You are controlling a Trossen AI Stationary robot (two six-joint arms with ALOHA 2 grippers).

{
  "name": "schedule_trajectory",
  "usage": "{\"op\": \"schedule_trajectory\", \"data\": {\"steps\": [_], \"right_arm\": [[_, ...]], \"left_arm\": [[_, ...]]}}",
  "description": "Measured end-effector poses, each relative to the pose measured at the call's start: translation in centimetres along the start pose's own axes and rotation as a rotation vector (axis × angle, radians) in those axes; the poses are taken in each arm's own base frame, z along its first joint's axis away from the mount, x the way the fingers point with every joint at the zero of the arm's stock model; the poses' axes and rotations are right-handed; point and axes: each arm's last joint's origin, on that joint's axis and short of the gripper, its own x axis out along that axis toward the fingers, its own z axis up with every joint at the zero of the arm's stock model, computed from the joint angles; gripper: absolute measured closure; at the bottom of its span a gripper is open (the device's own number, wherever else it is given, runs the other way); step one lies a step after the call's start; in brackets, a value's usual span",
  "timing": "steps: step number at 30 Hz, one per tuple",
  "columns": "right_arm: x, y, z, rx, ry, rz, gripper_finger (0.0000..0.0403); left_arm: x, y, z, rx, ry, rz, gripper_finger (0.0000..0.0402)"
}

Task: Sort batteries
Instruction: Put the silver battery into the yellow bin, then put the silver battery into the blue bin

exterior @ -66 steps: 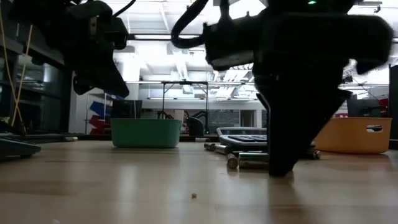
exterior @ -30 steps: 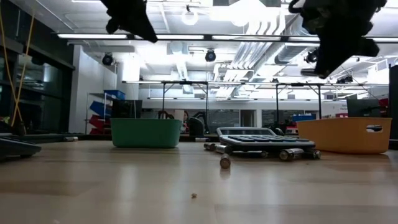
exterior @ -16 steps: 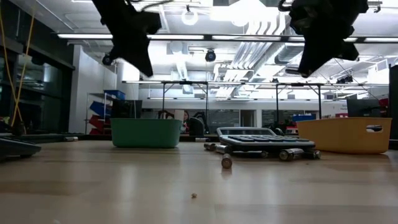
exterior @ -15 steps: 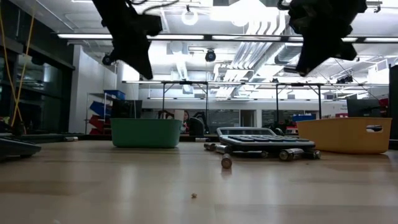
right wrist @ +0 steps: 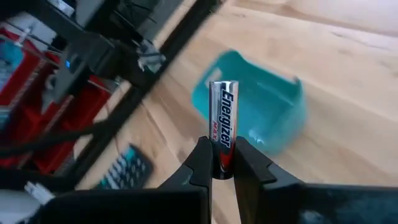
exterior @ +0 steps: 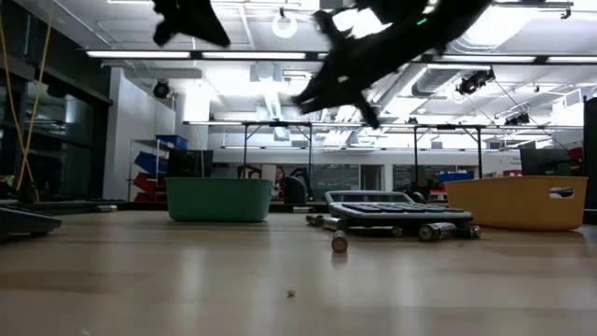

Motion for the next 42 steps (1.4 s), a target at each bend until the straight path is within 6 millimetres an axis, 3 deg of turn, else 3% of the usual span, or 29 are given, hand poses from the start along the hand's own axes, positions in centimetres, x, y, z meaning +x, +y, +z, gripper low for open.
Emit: {"op": "schedule_trajectory", "data": {"steps": [5, 9, 12, 16, 20, 23, 27, 31, 35, 38, 42], "right_arm": [[5.1, -0.3, 1.7, -0.010, 0.026, -0.010, 0.0380], [8.3, 0.1, 2.5, 0.000, 0.087, 0.028, 0.0340], [9.5, 0.6, 2.9, -0.048, 0.133, 0.004, 0.0293], [9.1, 1.5, 3.8, -0.144, 0.179, -0.025, 0.0238], [6.4, 2.4, 4.4, -0.270, 0.275, -0.069, 0.0214], [2.7, 3.2, 4.1, -0.379, 0.351, -0.189, 0.0213], [-2.7, 3.5, 2.0, -0.473, 0.423, -0.372, 0.0212], [-8.4, 3.6, -0.5, -0.377, 0.370, -0.428, 0.0212], [-13.0, 3.1, -4.2, -0.192, 0.340, -0.398, 0.0211], [-14.9, 3.1, -7.2, -0.110, 0.357, -0.309, 0.0211], [-14.7, 3.7, -10.8, -0.104, 0.447, -0.177, 0.0211]], "left_arm": [[-2.0, 0.6, 0.4, -0.048, -0.075, 0.024, 0.0402], [-2.1, 0.3, 0.2, -0.074, -0.079, 0.017, 0.0402], [-1.9, -0.4, -0.1, -0.054, -0.063, 0.002, 0.0401], [-1.5, -1.4, -0.8, -0.040, -0.033, -0.018, 0.0402], [-0.8, -2.6, -1.6, -0.002, 0.007, -0.027, 0.0402], [0.3, -3.9, -2.5, 0.016, 0.056, -0.040, 0.0402], [3.2, -6.8, -4.7, 0.060, 0.181, -0.125, 0.0401], [7.2, -10.6, -7.8, 0.134, 0.276, -0.280, 0.0387], [10.9, -13.4, -10.5, 0.204, 0.369, -0.438, 0.0346], [12.3, -14.6, -11.3, 0.279, 0.414, -0.452, 0.0305], [13.0, -15.2, -11.3, 0.343, 0.432, -0.446, 0.0255]]}}
